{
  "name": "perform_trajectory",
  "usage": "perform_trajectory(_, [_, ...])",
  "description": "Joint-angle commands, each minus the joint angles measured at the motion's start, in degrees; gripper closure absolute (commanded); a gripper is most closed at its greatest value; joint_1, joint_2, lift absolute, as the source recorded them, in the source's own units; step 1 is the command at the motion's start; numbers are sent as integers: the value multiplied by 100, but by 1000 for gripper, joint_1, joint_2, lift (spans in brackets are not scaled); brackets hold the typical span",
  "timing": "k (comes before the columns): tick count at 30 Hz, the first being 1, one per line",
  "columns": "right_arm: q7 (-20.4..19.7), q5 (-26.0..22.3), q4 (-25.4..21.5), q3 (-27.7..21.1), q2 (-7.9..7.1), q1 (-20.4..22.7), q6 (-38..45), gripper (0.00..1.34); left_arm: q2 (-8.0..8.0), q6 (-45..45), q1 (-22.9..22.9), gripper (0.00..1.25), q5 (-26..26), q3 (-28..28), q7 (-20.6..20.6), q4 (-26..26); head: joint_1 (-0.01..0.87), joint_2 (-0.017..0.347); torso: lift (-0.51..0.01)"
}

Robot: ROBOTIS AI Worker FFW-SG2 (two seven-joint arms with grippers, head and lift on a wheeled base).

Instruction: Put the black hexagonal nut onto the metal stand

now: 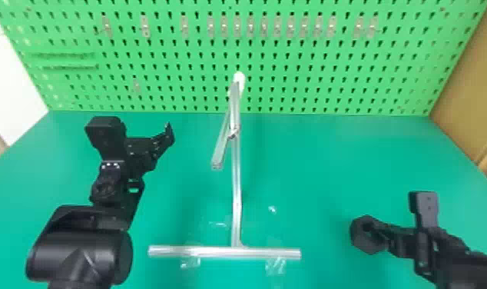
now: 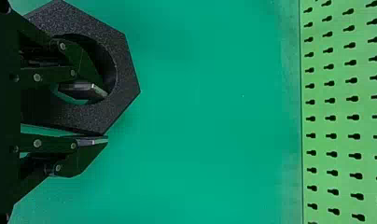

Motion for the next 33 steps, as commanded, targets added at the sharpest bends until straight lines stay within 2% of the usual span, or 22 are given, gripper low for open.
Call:
perform_trajectory(1, [0,123,-41,45,1,-24,107,1084,6,-6,0,156,0,4,0,0,693,81,-1])
perform_trajectory(7, [0,167,-226,63,1,-24,265,1090,6,-6,0,156,0,13,0,0,693,81,-1])
perform_trajectory(22, [0,264,-1693,344,-113,-270,1470,1092,6,-6,-18,156,-9,4,0,0,693,81,-1])
perform_trajectory(33, [9,167,-2792,713,-315,-587,2674,1093,6,-6,-18,156,-9,13,0,0,693,81,-1])
